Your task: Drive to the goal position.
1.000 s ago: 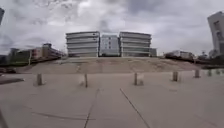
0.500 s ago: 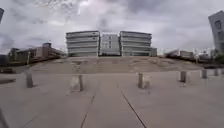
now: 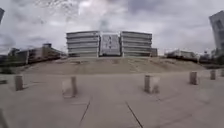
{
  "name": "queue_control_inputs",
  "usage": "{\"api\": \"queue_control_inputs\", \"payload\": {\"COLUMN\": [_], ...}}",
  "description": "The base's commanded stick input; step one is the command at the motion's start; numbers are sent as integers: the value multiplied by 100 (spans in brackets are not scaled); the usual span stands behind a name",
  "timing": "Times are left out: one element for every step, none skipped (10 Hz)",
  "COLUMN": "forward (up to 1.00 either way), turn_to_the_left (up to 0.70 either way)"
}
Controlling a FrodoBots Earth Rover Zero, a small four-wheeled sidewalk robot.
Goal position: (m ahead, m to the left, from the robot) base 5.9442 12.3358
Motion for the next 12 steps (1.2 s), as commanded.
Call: {"api": "queue_control_inputs", "payload": {"forward": [100,100,100,100,100,100,100,100,100,100,100,100], "turn_to_the_left": [0,0,0,0,0,0,0,0,0,0,0,0]}}
